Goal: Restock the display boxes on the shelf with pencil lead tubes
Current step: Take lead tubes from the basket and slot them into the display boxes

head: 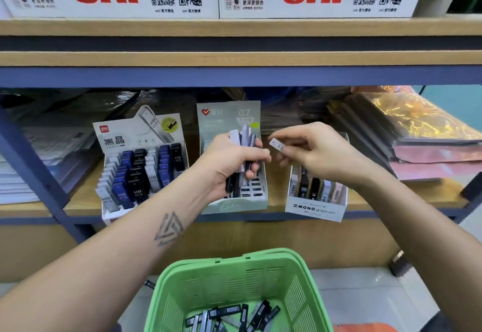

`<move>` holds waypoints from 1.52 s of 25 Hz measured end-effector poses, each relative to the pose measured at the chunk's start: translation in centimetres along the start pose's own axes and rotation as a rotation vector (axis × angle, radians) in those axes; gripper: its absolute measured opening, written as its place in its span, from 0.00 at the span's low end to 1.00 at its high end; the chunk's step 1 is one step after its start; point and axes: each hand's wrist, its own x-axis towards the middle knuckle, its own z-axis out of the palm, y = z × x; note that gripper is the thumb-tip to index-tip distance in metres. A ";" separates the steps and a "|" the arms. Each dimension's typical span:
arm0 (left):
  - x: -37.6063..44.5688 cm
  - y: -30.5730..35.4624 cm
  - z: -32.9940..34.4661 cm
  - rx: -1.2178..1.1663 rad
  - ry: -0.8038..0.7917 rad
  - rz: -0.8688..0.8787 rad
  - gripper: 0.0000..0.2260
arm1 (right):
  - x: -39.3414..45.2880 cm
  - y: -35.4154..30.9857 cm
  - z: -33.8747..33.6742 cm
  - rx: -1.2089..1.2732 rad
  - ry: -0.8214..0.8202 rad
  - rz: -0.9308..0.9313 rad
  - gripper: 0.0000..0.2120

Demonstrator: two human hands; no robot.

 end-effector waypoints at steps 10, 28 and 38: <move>1.8 -2.4 4.3 -0.019 -0.059 -0.074 0.10 | -4.6 5.4 -3.0 0.282 0.277 0.299 0.04; 1.1 -2.3 2.2 -0.005 -0.044 -0.063 0.09 | -2.6 5.4 2.8 -0.364 0.204 0.169 0.05; 1.0 -2.6 2.5 -0.014 -0.083 -0.080 0.10 | -3.1 7.0 5.5 -0.583 0.164 0.142 0.02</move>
